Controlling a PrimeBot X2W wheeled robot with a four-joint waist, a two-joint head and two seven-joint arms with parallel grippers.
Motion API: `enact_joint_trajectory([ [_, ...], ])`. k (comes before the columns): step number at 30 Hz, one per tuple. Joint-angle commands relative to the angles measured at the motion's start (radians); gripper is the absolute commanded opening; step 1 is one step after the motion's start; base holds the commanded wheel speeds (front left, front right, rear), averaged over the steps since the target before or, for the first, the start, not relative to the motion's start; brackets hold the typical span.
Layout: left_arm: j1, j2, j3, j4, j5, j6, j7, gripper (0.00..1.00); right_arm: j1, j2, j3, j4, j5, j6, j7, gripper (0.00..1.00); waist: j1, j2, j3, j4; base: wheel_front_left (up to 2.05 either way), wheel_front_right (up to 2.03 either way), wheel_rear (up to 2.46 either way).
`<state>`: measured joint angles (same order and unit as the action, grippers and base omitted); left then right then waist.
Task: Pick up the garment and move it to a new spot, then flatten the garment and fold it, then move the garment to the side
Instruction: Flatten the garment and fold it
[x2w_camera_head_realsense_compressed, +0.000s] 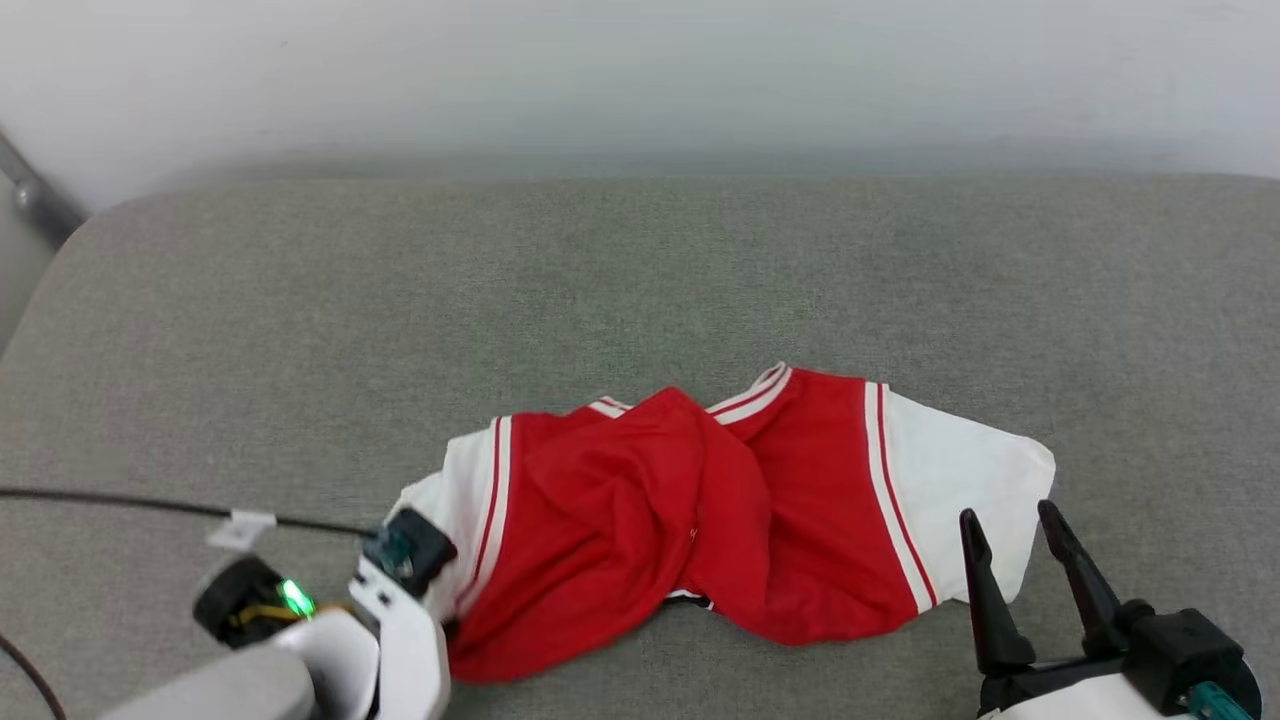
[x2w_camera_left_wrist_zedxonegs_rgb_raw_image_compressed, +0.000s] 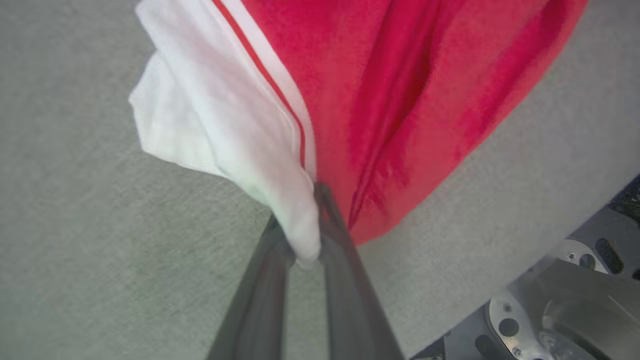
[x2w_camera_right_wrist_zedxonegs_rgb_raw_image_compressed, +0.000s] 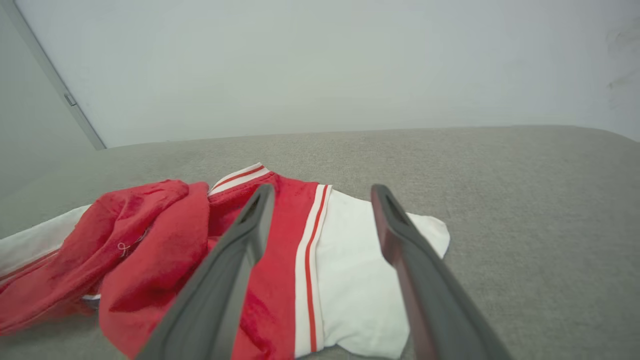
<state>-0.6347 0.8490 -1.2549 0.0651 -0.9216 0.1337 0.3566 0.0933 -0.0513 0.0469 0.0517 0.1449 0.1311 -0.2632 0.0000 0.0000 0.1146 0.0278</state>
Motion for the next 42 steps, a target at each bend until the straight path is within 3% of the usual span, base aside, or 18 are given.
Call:
enact_joint_trajectory([
  [1,0.024,-0.006,-0.002,0.003,-0.007,0.004,-0.008,0.00,0.011,0.002,0.000,0.004,-0.005,-0.001,-0.002,1.00,0.0000,0.0000,0.000,-0.002,0.00,0.00,0.00],
  [8,0.177,-0.069,-0.018,0.098,-0.061,-0.015,-0.066,0.00,0.015,0.002,-0.005,0.024,-0.014,-0.001,-0.002,1.00,0.0000,0.0000,-0.008,-0.010,0.00,0.00,0.00],
  [9,0.185,-0.072,-0.014,0.111,-0.065,-0.012,-0.079,0.09,0.019,0.002,-0.007,0.027,-0.013,-0.001,-0.002,1.00,0.0000,0.0000,-0.014,-0.008,0.00,0.00,0.00],
  [10,0.187,-0.072,-0.004,0.119,-0.065,-0.004,-0.103,0.73,0.022,0.002,-0.008,0.030,-0.012,-0.001,-0.002,1.00,0.0000,0.0000,-0.021,-0.006,0.00,0.00,0.00],
  [11,0.190,-0.071,0.008,0.123,-0.065,0.004,-0.126,1.00,0.025,0.002,-0.010,0.033,-0.012,-0.001,-0.002,1.00,0.0000,0.0000,-0.029,-0.005,0.00,0.00,0.00],
  [18,0.200,-0.006,0.060,0.029,-0.051,0.059,-0.225,1.00,0.053,0.002,-0.019,0.043,0.003,-0.001,-0.002,1.00,0.0000,0.0000,-0.086,0.012,0.00,0.00,0.00],
  [27,0.068,0.133,0.133,-0.147,0.010,0.124,-0.179,1.00,0.052,0.002,-0.009,0.037,0.014,-0.001,-0.002,1.00,0.0000,0.0000,-0.097,0.019,0.00,0.00,0.00],
  [35,-0.108,0.173,0.175,-0.172,0.034,0.049,-0.054,1.00,0.021,0.002,-0.005,0.036,0.019,-0.001,-0.002,1.00,0.0000,0.0000,-0.076,-0.008,0.00,0.00,0.00],
  [42,-0.193,0.177,0.135,-0.109,0.004,-0.072,0.127,1.00,0.001,0.002,-0.002,0.028,0.025,-0.001,-0.002,1.00,0.0000,0.0000,-0.042,-0.039,0.00,0.00,0.00],
])
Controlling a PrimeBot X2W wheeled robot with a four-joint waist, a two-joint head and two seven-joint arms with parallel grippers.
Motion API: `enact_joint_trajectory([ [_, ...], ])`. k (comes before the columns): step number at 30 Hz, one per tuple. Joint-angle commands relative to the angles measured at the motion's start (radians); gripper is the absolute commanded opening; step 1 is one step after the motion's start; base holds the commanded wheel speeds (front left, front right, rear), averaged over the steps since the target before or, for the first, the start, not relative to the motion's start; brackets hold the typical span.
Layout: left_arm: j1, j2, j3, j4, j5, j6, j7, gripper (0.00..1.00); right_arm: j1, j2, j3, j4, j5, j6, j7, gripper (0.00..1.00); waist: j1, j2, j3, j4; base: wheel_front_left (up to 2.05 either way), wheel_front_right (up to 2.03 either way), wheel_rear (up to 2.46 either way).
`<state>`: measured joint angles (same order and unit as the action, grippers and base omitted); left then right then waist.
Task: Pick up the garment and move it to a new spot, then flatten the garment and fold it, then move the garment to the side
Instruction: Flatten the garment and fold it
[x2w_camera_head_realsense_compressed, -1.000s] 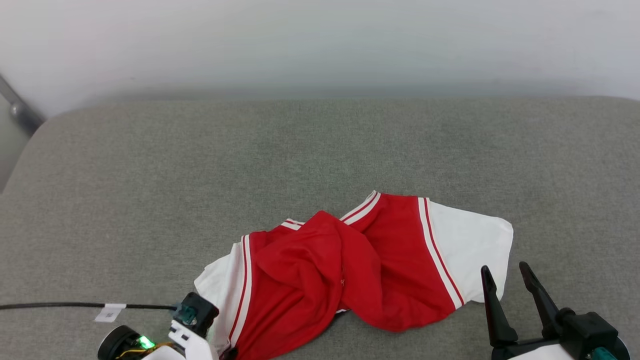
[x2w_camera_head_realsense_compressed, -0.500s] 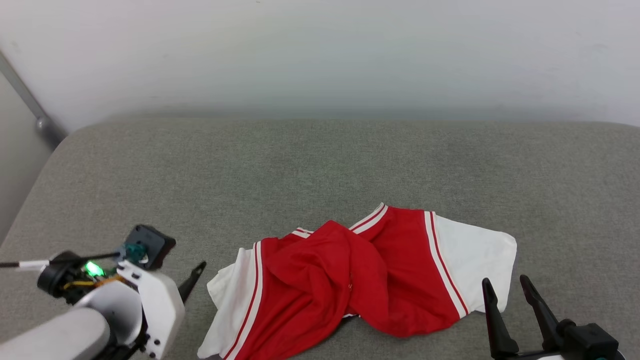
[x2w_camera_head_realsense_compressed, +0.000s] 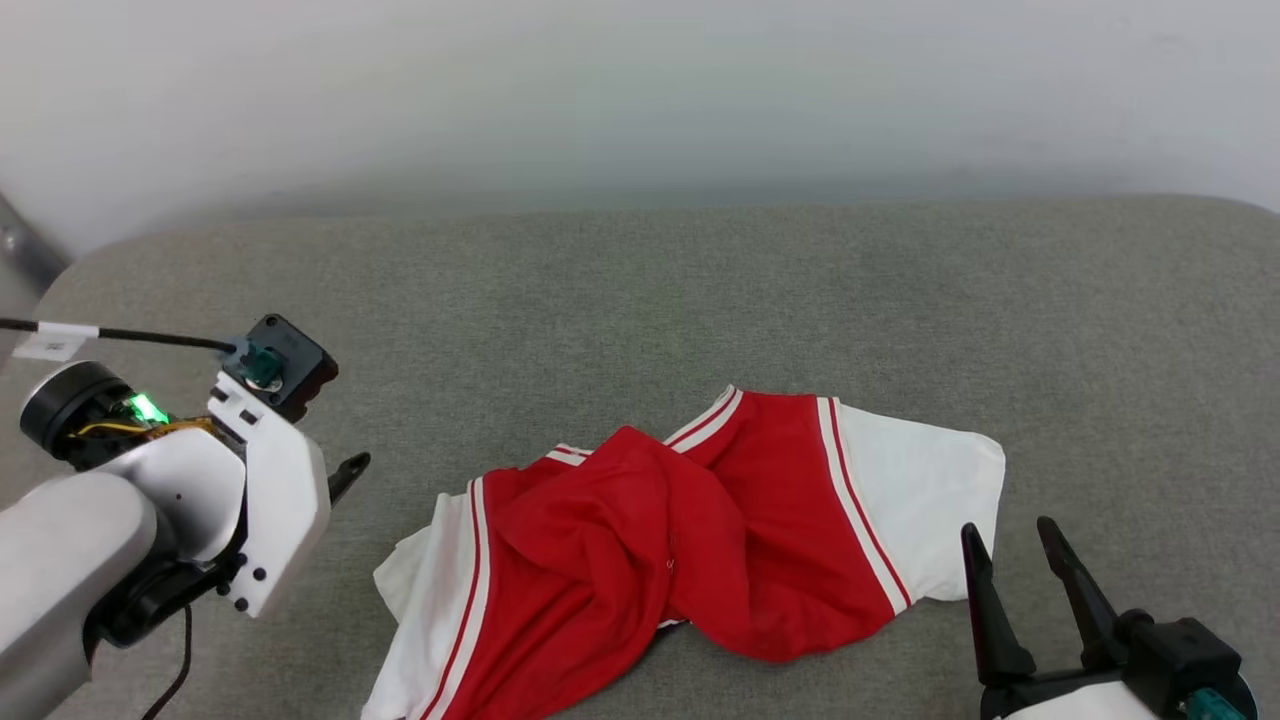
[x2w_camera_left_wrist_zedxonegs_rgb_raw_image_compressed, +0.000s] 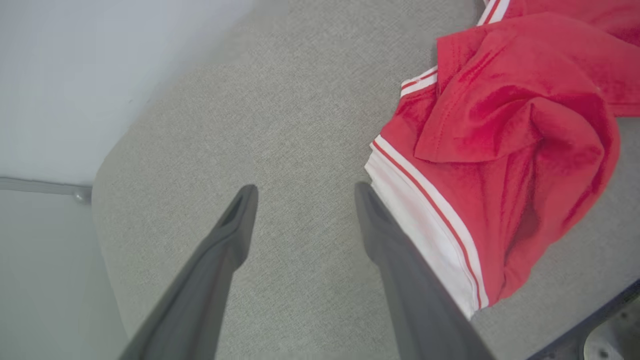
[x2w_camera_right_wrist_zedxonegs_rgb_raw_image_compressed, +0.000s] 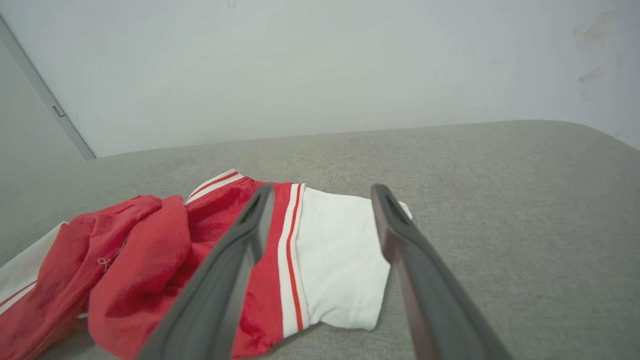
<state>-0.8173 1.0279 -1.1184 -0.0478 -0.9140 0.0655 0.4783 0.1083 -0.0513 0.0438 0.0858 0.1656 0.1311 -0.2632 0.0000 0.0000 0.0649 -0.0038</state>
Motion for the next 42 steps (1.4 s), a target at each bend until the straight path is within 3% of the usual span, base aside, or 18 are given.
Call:
enact_joint_trajectory([
  [1,-0.015,-0.007,-0.010,0.014,-0.009,-0.020,0.030,1.00,-0.014,0.002,0.001,-0.005,0.004,-0.001,-0.002,1.00,0.0000,0.0000,0.014,-0.011,0.00,0.00,0.00],
  [7,-0.043,-0.047,-0.055,0.096,-0.069,-0.105,0.169,1.00,-0.040,0.002,0.000,-0.011,-0.001,-0.001,-0.002,1.00,0.0000,0.0000,0.058,-0.029,0.00,0.00,0.00],
  [12,-0.045,-0.095,-0.094,0.168,-0.059,-0.145,0.224,1.00,-0.066,0.002,0.006,-0.015,-0.004,-0.001,-0.002,1.00,0.0000,0.0000,0.101,-0.046,0.00,0.00,0.00],
  [26,0.032,-0.203,-0.157,0.351,-0.004,-0.187,0.242,1.00,-0.115,0.002,0.008,-0.019,-0.005,-0.001,-0.002,1.00,0.0000,0.0000,0.176,-0.077,0.00,0.00,0.00],
  [27,0.039,-0.207,-0.160,0.357,-0.006,-0.189,0.243,0.40,-0.114,0.002,0.007,-0.018,-0.004,-0.001,-0.002,1.00,0.0000,0.0000,0.177,-0.077,0.00,0.00,0.00],
  [28,0.044,-0.211,-0.163,0.363,-0.010,-0.190,0.242,0.00,-0.114,0.002,0.006,-0.018,-0.004,-0.001,-0.002,1.00,0.0000,0.0000,0.178,-0.076,0.00,0.00,0.00],
  [30,0.048,-0.212,-0.166,0.362,-0.015,-0.191,0.245,0.00,-0.110,0.002,0.003,-0.015,-0.003,-0.001,-0.002,1.00,0.0000,0.0000,0.174,-0.072,0.00,0.00,0.00],
  [37,-0.029,-0.125,-0.112,0.336,-0.046,-0.193,0.178,0.00,-0.091,0.002,0.002,-0.012,-0.006,-0.001,-0.002,1.00,0.0000,0.0000,0.140,-0.048,0.00,0.00,0.00],
  [42,-0.018,-0.070,-0.082,0.370,-0.068,-0.155,0.158,0.00,-0.085,0.002,0.004,-0.007,-0.010,-0.001,-0.002,1.00,0.0000,0.0000,0.127,-0.048,0.00,0.00,0.00],
])
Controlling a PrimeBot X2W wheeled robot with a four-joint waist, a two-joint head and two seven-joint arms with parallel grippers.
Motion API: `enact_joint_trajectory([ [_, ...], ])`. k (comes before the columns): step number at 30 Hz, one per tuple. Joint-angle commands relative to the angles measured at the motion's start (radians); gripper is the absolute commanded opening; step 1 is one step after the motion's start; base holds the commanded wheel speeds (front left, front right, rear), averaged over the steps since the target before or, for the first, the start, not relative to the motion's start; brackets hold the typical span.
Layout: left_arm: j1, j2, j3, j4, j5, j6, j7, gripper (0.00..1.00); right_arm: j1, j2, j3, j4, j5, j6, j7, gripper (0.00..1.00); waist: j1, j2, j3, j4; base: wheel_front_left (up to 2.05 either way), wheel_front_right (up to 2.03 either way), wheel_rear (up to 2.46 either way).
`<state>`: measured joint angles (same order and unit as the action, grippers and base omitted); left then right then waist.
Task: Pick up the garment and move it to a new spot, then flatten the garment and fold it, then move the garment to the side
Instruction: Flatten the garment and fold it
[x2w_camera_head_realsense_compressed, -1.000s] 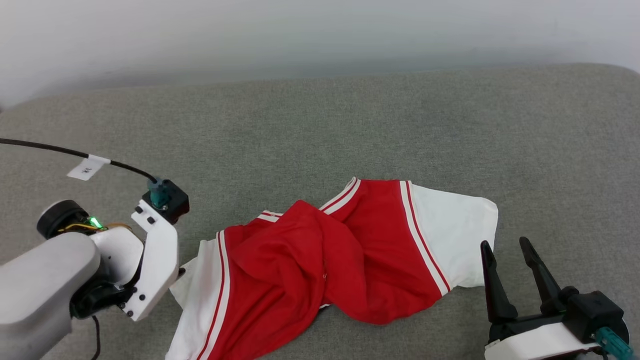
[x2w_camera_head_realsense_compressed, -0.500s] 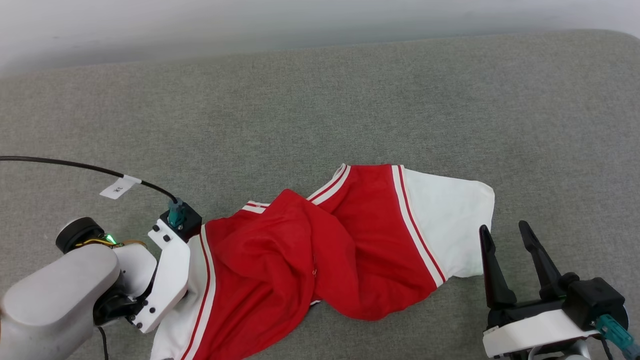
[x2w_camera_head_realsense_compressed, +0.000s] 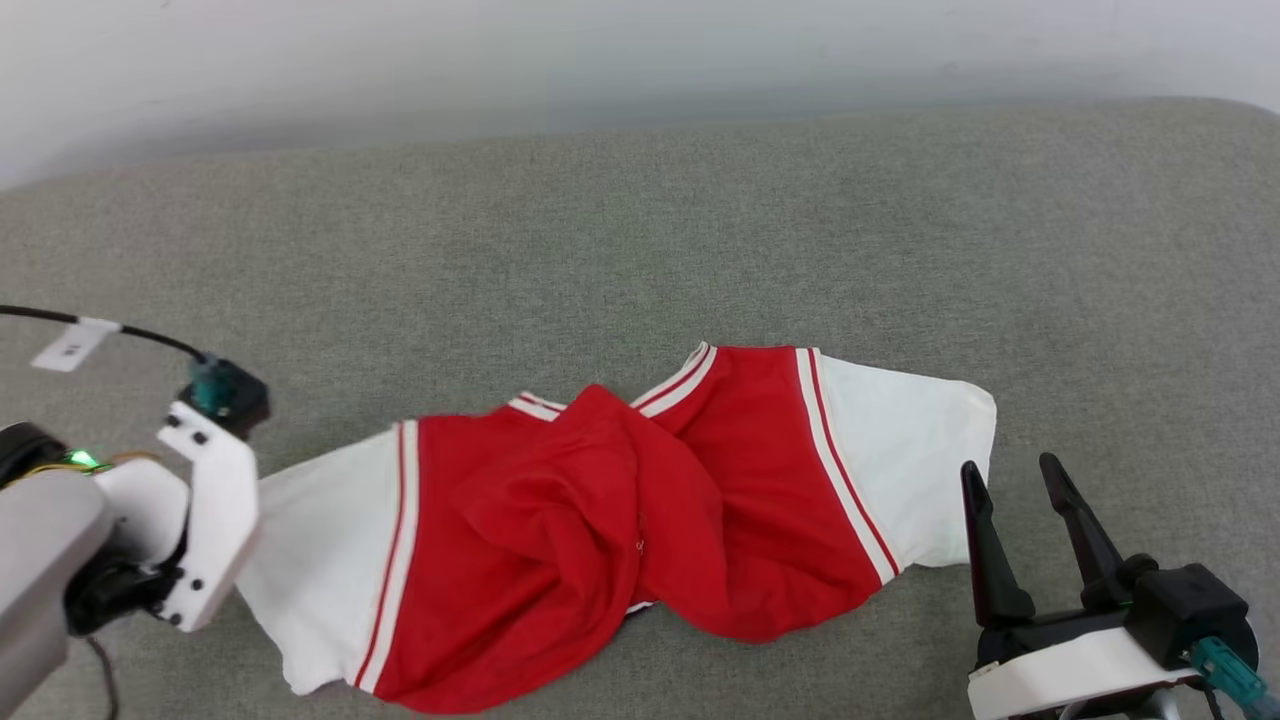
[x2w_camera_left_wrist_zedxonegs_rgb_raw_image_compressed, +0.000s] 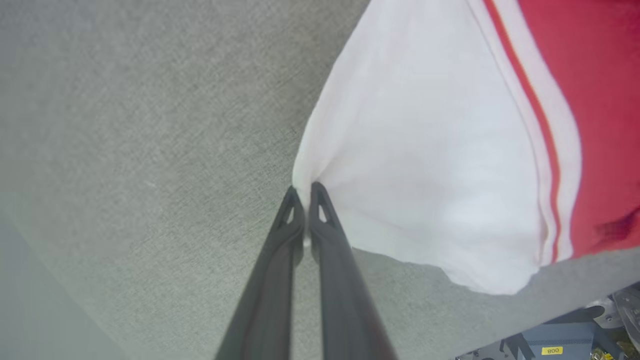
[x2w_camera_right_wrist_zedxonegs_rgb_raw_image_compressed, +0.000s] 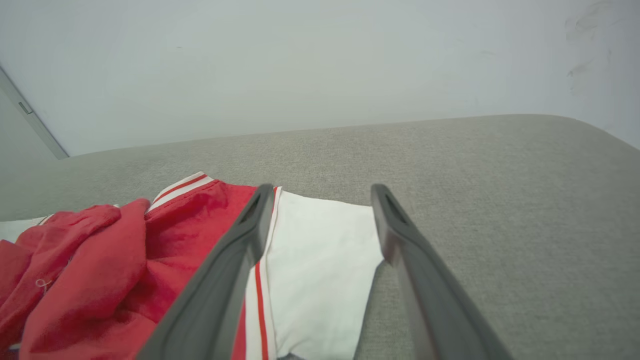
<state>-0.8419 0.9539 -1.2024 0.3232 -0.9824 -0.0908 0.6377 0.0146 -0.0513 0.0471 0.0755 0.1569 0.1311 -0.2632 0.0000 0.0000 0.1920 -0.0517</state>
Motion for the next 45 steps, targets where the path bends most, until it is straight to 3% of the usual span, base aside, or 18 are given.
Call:
enact_joint_trajectory([
  [1,0.019,0.010,0.002,0.013,-0.008,0.007,-0.004,0.00,0.008,0.002,0.002,0.004,-0.003,-0.001,-0.002,1.00,0.0000,0.0000,-0.001,-0.001,0.00,0.00,0.00],
  [6,0.066,-0.008,0.008,0.083,-0.026,0.029,-0.061,0.00,0.002,0.002,0.008,0.008,-0.007,-0.001,-0.002,1.00,0.0000,0.0000,-0.006,-0.010,0.00,0.00,0.00],
  [7,0.096,-0.048,0.020,0.118,-0.026,0.044,-0.153,1.00,0.006,0.002,0.001,0.011,-0.017,-0.001,-0.002,1.00,0.0000,0.0000,-0.022,-0.006,0.00,0.00,0.00],
  [11,0.116,-0.063,0.041,0.142,0.013,0.056,-0.314,1.00,0.026,0.002,-0.021,0.012,-0.028,-0.001,-0.002,1.00,0.0000,0.0000,-0.069,0.009,0.00,0.00,0.00],
  [14,0.134,-0.061,0.084,0.126,0.033,0.105,-0.473,1.00,0.021,0.002,-0.051,0.000,-0.041,-0.001,-0.002,1.00,0.0000,0.0000,-0.104,0.020,0.00,0.00,0.00],
  [19,0.206,-0.048,0.147,0.051,0.064,0.249,-0.716,1.00,-0.014,-0.007,-0.123,-0.027,-0.092,-0.001,-0.002,1.00,0.0000,0.0000,-0.155,0.050,0.00,0.00,0.00],
  [23,0.288,-0.044,0.196,-0.058,0.054,0.386,-0.844,1.00,-0.077,-0.072,-0.158,-0.037,-0.113,-0.001,-0.002,1.00,0.0000,0.0000,-0.178,0.070,0.00,0.00,0.00],
  [27,0.376,-0.050,0.246,-0.168,0.067,0.517,-0.893,1.00,-0.162,-0.173,-0.124,0.002,-0.109,-0.001,0.023,1.00,0.0000,0.0000,-0.181,0.087,0.00,0.00,0.00],
  [32,0.472,-0.081,0.337,-0.293,0.135,0.639,-0.904,1.00,-0.299,-0.354,0.004,0.054,-0.023,-0.001,0.207,1.00,0.0000,0.0000,-0.162,0.112,0.00,0.00,0.00],
  [35,0.534,-0.110,0.400,-0.347,0.198,0.682,-0.903,1.00,-0.376,-0.466,0.113,0.075,0.073,-0.001,0.363,1.00,0.0000,0.0000,-0.141,0.129,0.00,0.00,0.00],
  [39,0.601,-0.172,0.483,-0.387,0.274,0.708,-0.903,1.00,-0.474,-0.622,0.289,0.077,0.235,-0.001,0.619,1.00,0.0000,0.0000,-0.110,0.155,0.00,0.00,0.00],
  [45,0.672,-0.273,0.590,-0.397,0.376,0.681,-0.903,1.00,-0.580,-0.790,0.496,0.066,0.455,-0.001,0.954,1.00,0.0000,0.0000,-0.046,0.200,0.00,0.00,0.00],
])
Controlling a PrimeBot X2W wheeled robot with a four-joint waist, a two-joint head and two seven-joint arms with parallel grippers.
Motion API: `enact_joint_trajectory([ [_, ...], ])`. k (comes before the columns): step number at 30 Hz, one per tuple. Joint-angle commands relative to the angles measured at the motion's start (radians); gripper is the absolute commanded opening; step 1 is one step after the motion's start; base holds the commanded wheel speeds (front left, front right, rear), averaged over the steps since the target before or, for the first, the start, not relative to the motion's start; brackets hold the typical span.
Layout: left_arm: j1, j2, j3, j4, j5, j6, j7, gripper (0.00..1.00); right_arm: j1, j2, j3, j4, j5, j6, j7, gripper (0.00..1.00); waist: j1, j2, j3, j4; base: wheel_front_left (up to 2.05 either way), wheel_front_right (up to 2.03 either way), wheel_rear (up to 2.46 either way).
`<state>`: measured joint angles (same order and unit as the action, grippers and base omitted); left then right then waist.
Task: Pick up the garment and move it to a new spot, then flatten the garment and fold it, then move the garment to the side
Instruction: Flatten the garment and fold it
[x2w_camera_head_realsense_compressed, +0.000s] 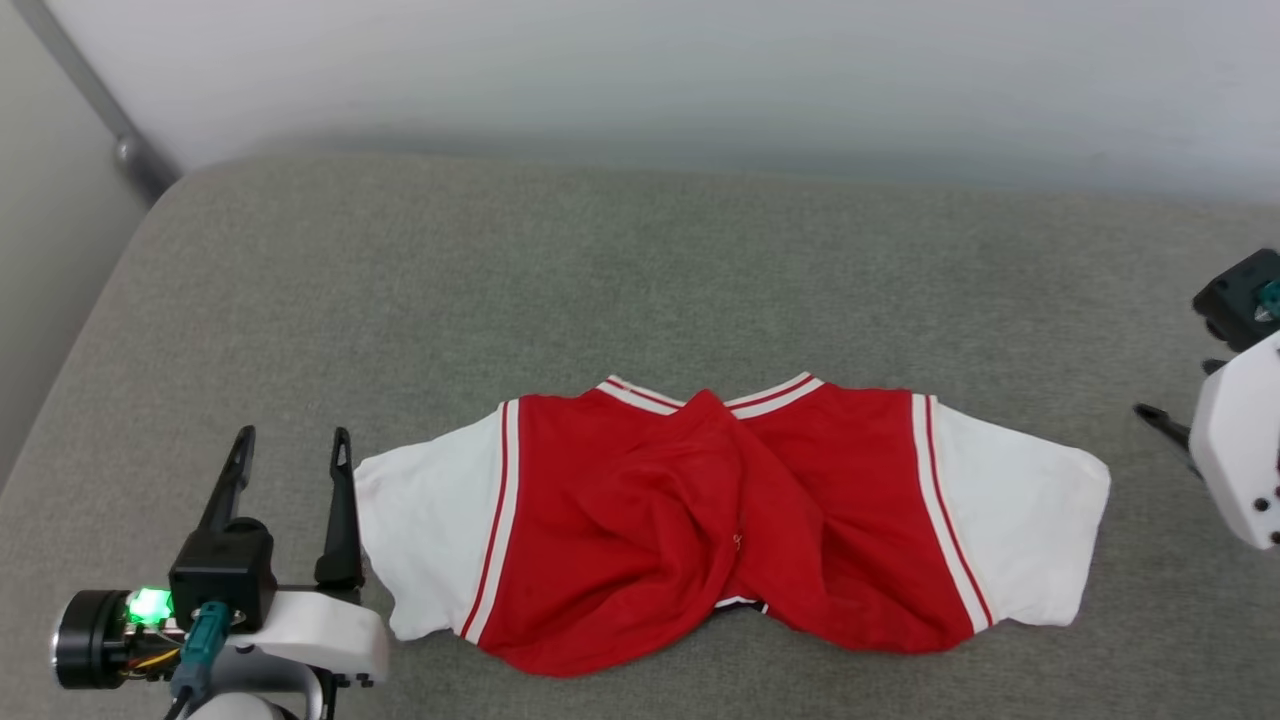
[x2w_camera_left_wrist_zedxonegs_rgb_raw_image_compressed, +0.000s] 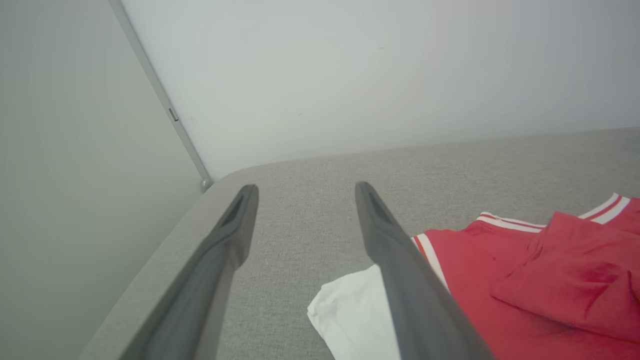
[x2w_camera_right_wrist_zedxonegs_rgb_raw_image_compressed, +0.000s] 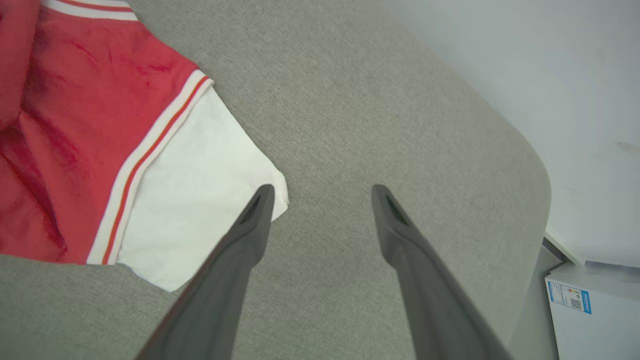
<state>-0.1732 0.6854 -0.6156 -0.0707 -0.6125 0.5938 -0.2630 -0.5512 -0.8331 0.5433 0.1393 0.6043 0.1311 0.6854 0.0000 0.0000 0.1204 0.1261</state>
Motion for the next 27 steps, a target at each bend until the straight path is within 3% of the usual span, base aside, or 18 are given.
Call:
enact_joint_trajectory([
  [1,0.012,-0.023,0.018,0.001,0.024,-0.012,-0.002,1.00,-0.027,-0.022,0.022,0.009,0.032,-0.001,0.048,1.00,0.0000,0.0000,0.036,0.030,0.00,0.00,0.00],
  [4,0.027,-0.084,0.059,0.006,0.075,-0.037,-0.002,1.00,-0.071,-0.059,0.064,0.030,0.071,-0.001,0.149,1.00,0.0000,0.0000,0.074,0.055,0.00,0.00,0.00],
  [9,0.039,-0.169,0.128,0.009,0.141,-0.070,-0.002,1.00,-0.086,-0.062,0.087,0.079,0.128,-0.001,0.216,1.00,0.0000,0.0000,0.121,0.086,0.00,0.00,0.00],
  [17,0.070,-0.302,0.269,0.023,0.241,-0.151,-0.002,1.00,-0.058,-0.013,0.108,0.133,0.208,-0.001,0.224,1.00,0.0000,0.0000,0.191,0.118,0.00,0.00,0.00],
  [23,0.079,-0.365,0.340,0.058,0.299,-0.218,-0.002,1.00,-0.019,-0.005,0.192,0.148,0.215,0.000,0.228,1.00,0.0000,0.0000,0.204,0.123,0.00,0.00,0.00],
  [24,0.077,-0.371,0.353,0.065,0.305,-0.230,-0.002,1.00,-0.020,-0.003,0.197,0.151,0.215,0.000,0.222,0.79,0.0000,0.0000,0.202,0.122,0.00,0.00,0.00],
  [25,0.076,-0.375,0.366,0.075,0.311,-0.242,-0.002,1.00,-0.025,0.001,0.197,0.155,0.218,0.000,0.208,0.03,0.0000,0.0000,0.198,0.119,0.00,0.00,0.00],
  [27,0.074,-0.384,0.390,0.089,0.325,-0.263,-0.002,1.00,-0.040,0.004,0.193,0.160,0.216,0.000,0.175,0.00,0.0000,0.0000,0.184,0.112,0.00,0.00,0.00],
])
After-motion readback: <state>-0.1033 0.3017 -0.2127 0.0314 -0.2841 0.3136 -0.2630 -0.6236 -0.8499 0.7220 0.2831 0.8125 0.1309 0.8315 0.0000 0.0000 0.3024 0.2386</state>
